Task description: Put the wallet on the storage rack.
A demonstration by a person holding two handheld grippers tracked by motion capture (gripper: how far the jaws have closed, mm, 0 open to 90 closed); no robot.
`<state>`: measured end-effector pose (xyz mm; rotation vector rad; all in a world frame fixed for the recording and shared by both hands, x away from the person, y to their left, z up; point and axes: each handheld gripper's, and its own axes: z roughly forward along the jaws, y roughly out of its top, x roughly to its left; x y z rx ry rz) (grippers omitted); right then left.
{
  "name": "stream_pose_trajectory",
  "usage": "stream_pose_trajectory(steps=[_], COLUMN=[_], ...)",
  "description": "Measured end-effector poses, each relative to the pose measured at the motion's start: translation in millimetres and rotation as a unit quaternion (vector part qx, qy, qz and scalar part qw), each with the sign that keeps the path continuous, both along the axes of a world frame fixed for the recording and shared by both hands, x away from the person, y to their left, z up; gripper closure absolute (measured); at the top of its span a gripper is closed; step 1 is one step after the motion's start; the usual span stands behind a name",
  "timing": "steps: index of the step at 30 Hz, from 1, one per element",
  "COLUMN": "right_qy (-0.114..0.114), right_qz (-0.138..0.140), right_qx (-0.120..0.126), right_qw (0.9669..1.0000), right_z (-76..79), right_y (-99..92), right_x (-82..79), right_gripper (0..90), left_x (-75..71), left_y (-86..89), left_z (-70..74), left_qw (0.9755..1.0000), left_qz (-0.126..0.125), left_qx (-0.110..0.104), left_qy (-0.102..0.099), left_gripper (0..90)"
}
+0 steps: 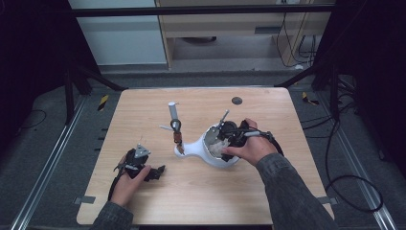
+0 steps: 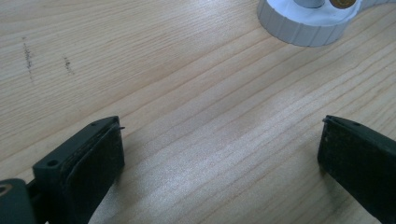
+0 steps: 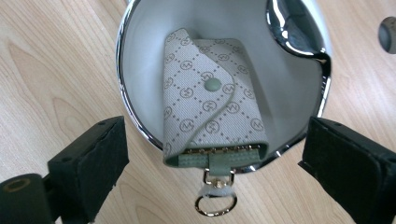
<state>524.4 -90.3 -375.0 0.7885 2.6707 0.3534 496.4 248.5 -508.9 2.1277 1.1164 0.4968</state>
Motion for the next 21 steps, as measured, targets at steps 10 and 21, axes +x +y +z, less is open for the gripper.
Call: stream_pose_trajectory(steps=[10,21], right_qy=[-0.021,-0.096], right_qz=[-0.011,-0.070], right_qx=[0.045,0.115], right_qw=[0.9987,0.9861], right_z=[6.0,5.6], right_y=[-19.0,-66.8], right_x=[-5.9,-16.2], right_gripper=[5.7,7.4], left_x=[0.0,-0.2], left_y=[0.2,0.1], left_z=[0.1,0.1], left_qw=[1.0000,1.0000], left_qz=[-0.001,-0.001], left_qx=[0.001,0.001], left_qy=[0.000,0.001], left_gripper=[0.0,0.0])
